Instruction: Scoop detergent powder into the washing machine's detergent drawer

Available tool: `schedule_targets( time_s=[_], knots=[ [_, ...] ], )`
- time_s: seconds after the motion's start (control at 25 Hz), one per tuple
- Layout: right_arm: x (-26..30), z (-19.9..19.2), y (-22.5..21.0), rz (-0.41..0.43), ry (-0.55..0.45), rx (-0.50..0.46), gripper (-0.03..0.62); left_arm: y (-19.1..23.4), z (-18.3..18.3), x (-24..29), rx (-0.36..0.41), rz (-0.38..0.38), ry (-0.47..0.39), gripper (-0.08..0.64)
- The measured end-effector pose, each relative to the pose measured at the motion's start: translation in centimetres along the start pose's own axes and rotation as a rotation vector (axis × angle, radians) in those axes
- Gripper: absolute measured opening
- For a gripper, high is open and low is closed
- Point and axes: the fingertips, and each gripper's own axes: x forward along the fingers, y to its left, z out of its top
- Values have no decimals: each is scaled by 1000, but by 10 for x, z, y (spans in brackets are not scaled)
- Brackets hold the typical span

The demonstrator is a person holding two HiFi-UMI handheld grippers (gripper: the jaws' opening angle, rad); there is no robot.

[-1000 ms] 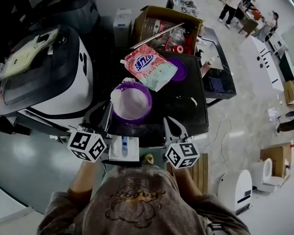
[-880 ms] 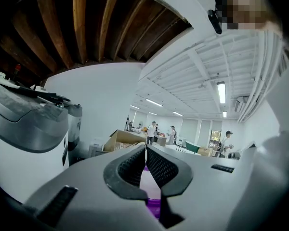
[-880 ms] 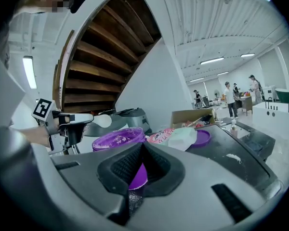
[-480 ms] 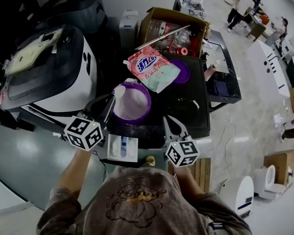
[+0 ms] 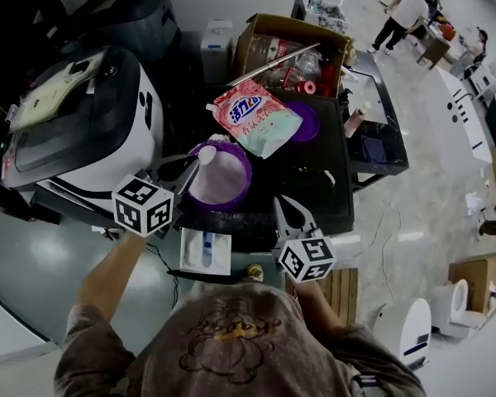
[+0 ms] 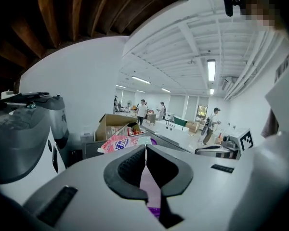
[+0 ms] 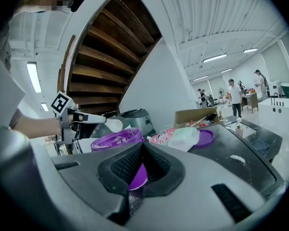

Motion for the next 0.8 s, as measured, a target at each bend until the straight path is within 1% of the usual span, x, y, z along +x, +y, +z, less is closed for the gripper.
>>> schedule_targets(
  time_s=[0.36, 0.56, 0.8],
  knots=[
    [-4, -1, -4, 6, 1, 4, 0, -1, -8, 19, 128, -45, 163, 25],
    [-5, -2, -8, 5, 4, 10, 0, 0, -11, 29, 156, -72, 235, 23],
    [-7, -4, -11, 3, 2, 17, 0, 2, -23, 38, 245, -65, 373, 23]
  ],
)
